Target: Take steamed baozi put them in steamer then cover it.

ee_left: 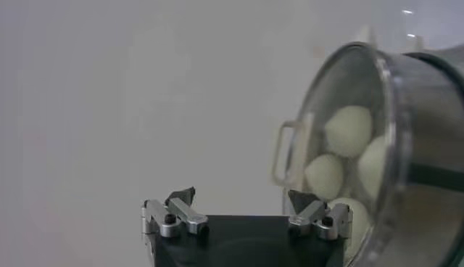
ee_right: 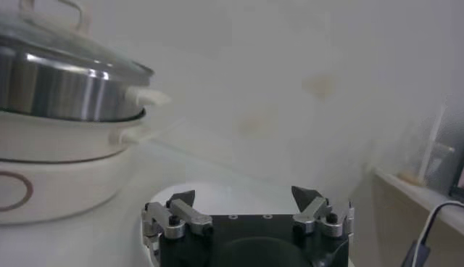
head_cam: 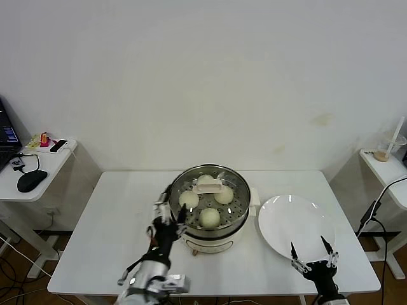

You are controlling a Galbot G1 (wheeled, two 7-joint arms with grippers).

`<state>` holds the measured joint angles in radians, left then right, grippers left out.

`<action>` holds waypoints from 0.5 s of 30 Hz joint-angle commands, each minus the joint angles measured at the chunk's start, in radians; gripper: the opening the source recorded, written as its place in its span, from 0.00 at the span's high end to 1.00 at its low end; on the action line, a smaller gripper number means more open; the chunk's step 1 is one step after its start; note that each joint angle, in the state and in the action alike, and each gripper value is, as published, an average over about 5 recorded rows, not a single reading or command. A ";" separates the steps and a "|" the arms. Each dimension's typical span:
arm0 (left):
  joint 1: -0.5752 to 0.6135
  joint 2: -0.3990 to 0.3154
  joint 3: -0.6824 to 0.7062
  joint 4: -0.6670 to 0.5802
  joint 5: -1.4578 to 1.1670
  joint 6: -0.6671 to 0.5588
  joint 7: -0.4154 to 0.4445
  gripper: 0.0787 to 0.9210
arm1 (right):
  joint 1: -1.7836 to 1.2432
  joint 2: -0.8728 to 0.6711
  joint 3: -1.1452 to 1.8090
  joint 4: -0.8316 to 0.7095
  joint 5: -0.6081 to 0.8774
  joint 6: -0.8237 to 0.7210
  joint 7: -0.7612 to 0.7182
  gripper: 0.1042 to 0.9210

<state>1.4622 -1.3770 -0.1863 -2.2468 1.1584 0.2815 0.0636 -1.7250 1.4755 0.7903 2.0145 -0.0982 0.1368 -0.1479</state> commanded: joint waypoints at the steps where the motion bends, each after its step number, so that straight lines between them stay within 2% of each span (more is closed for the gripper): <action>1: 0.244 -0.016 -0.332 -0.053 -1.098 -0.261 -0.349 0.12 | -0.020 -0.030 -0.033 0.015 0.079 0.010 -0.005 0.12; 7: 0.333 -0.003 -0.386 0.080 -1.365 -0.461 -0.258 0.12 | -0.053 -0.042 -0.045 0.016 0.098 0.019 -0.010 0.12; 15: 0.430 0.001 -0.381 0.111 -1.424 -0.492 -0.233 0.12 | -0.111 -0.083 -0.061 0.020 0.174 0.033 -0.025 0.12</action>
<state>1.7305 -1.3784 -0.4703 -2.1971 0.1812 -0.0340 -0.1418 -1.7781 1.4300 0.7523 2.0307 -0.0055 0.1538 -0.1651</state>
